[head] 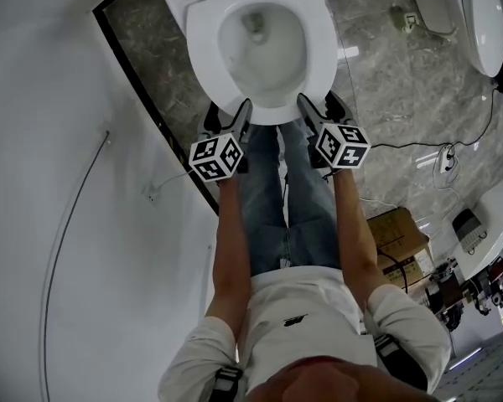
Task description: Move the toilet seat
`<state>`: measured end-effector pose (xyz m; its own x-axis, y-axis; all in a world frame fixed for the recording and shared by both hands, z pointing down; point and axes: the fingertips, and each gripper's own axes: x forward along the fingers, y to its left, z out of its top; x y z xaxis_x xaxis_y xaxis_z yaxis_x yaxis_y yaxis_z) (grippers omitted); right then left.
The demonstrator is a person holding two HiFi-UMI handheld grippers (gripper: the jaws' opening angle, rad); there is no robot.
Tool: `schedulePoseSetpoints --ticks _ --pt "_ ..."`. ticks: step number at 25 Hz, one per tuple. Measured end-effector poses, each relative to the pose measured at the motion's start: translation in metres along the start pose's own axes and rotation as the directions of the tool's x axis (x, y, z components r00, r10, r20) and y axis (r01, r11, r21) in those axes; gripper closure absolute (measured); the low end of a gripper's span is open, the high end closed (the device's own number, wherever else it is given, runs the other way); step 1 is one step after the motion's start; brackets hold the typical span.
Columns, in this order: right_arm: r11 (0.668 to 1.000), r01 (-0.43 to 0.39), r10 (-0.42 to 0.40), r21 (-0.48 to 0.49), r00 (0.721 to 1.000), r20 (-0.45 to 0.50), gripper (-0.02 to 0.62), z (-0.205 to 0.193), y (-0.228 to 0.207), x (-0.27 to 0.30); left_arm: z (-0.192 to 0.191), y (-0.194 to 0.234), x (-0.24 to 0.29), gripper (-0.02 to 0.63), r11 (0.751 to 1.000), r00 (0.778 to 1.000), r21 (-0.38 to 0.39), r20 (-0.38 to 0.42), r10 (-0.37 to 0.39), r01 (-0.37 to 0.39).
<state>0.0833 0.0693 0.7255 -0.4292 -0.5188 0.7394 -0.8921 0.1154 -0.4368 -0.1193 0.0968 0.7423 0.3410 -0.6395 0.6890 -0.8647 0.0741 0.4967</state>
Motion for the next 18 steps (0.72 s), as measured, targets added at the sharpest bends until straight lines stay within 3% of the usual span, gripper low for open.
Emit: schedulePoseSetpoints --ticks 18 --pt "0.998 -0.017 0.014 0.058 0.998 0.055 0.27 0.051 0.023 -0.02 0.051 -0.019 -0.02 0.241 0.995 0.994 -0.099 0.105 -0.001 0.011"
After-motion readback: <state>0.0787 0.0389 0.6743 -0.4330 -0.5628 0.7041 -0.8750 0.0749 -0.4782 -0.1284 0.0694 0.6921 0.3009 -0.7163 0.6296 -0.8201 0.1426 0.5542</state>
